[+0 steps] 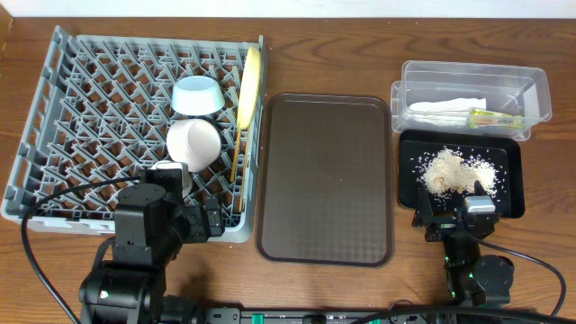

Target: Sort waste into correct bins and load items into the dishwasher

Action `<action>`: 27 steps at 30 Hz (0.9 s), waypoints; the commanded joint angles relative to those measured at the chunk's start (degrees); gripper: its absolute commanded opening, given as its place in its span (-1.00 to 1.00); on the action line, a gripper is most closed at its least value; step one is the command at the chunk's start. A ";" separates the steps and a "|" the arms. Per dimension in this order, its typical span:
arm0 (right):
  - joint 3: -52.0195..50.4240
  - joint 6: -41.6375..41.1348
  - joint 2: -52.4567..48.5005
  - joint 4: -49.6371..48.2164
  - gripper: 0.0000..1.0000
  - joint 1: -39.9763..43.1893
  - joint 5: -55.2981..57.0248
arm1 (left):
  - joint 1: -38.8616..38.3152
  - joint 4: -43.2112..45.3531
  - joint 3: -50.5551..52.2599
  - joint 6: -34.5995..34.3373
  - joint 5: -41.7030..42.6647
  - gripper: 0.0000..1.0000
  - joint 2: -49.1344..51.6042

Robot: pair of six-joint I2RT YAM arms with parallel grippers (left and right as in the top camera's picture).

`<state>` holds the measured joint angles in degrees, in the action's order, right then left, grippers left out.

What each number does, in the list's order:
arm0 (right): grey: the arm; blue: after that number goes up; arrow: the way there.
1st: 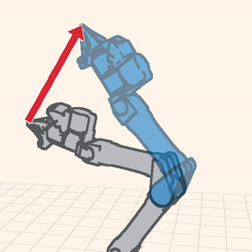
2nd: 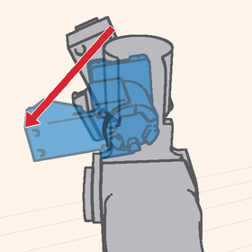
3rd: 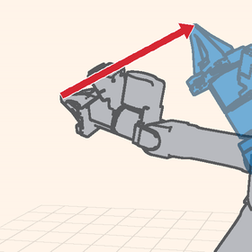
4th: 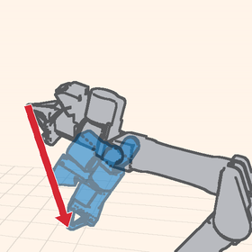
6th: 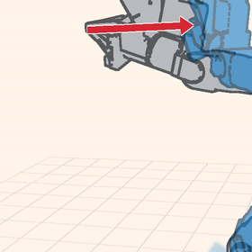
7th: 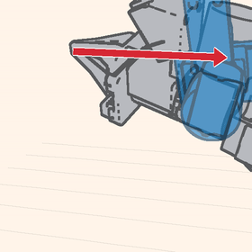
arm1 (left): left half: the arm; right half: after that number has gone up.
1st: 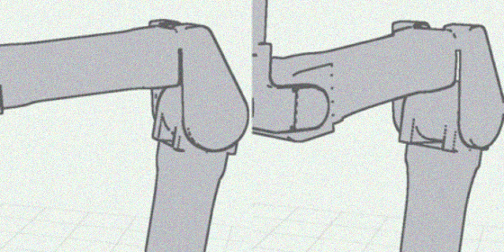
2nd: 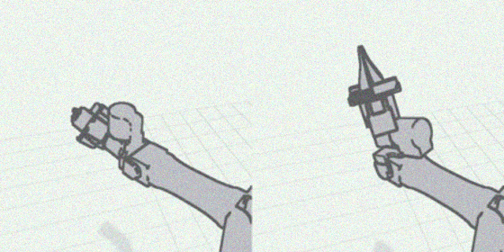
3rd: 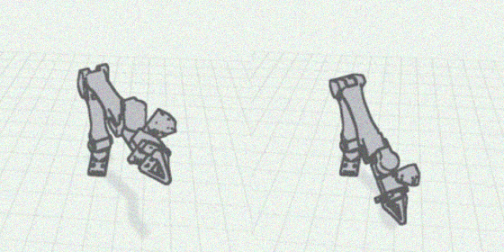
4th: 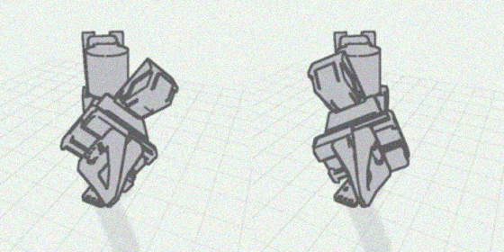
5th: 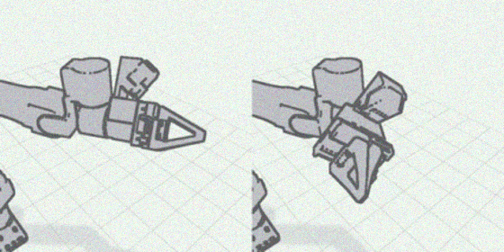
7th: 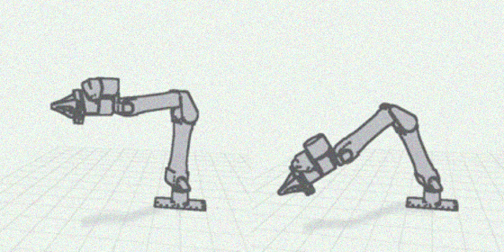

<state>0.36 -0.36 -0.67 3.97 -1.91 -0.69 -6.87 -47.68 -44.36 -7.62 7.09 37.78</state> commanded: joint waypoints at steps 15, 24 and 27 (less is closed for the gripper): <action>-0.07 0.22 0.33 0.22 0.98 0.50 -0.87 | 2.91 13.20 20.06 8.11 -1.81 0.96 -20.09; -0.07 0.22 0.33 0.22 0.99 0.50 -0.87 | 4.09 33.57 35.52 11.15 -1.81 0.96 -33.92; -0.07 0.22 0.33 0.22 0.99 0.50 -0.90 | 4.09 41.75 40.00 12.70 -1.81 0.96 -36.28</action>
<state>0.36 -0.36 -0.69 3.92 -1.83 -1.13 -3.09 -10.98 -7.94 2.15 5.78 3.99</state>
